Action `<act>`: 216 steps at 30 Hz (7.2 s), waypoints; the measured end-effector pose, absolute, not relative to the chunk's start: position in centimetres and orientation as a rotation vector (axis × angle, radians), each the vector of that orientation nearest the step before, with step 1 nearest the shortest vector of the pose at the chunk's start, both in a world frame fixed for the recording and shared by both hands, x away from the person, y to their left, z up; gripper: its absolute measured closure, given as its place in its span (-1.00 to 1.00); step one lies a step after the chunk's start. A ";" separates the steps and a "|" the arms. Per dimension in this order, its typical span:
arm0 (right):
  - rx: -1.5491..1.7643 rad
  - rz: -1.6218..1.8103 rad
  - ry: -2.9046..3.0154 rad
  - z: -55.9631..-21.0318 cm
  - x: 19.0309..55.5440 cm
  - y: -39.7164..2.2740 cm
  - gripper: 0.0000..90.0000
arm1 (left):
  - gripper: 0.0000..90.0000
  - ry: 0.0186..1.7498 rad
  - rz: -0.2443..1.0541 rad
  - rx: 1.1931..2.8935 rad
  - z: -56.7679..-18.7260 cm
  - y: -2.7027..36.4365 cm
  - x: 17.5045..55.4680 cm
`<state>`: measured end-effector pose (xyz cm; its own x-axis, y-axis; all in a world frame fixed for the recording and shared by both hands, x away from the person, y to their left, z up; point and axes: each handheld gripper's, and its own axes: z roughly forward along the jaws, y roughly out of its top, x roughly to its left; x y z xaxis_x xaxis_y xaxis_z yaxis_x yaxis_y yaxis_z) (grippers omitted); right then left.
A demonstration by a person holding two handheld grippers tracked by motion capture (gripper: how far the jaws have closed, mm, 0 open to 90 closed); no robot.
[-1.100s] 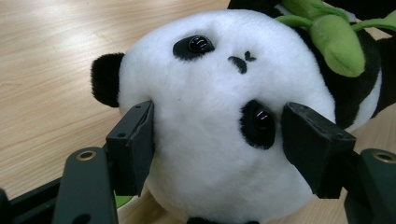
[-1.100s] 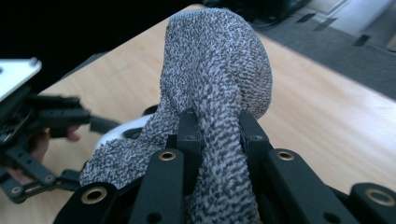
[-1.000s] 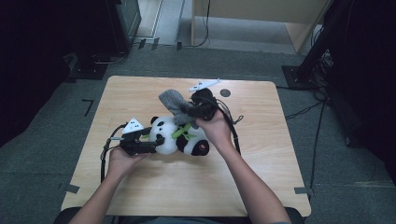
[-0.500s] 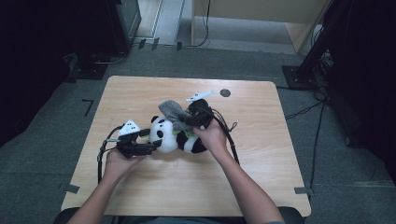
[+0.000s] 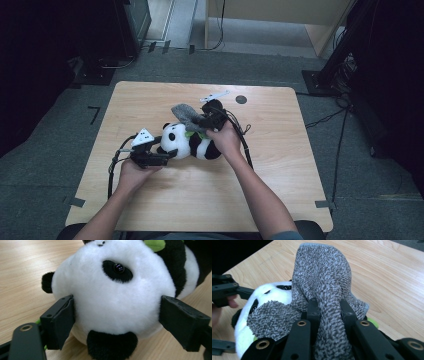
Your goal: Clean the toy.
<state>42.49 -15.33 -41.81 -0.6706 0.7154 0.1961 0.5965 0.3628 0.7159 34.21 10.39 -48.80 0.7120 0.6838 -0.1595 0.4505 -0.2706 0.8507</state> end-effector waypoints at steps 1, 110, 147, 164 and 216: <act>1.197 1.196 2.464 -41.8 42.4 -15.3 0.69 | -0.70 0.872 0.305 1.924 -48.9 10.3 34.3; 1.256 1.223 2.246 -37.7 40.4 -26.5 0.72 | 0.18 0.939 0.285 1.972 -48.5 9.9 34.4; 1.172 1.396 2.309 -46.1 36.0 -26.5 0.72 | 0.18 0.942 0.277 1.976 -48.4 9.8 34.3; 1.440 1.244 2.347 -48.4 36.0 -29.9 0.72 | 0.16 0.950 0.267 1.980 -48.3 9.9 34.5; 1.186 1.350 2.387 -44.4 37.0 -24.3 0.72 | 0.15 0.941 0.274 1.989 -48.3 9.5 34.3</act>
<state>36.97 -24.30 -44.43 -0.6748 0.6998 0.2344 0.5616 0.2809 0.7783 34.26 9.51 -48.29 0.6871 0.7085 -0.1610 0.5113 -0.3141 0.8000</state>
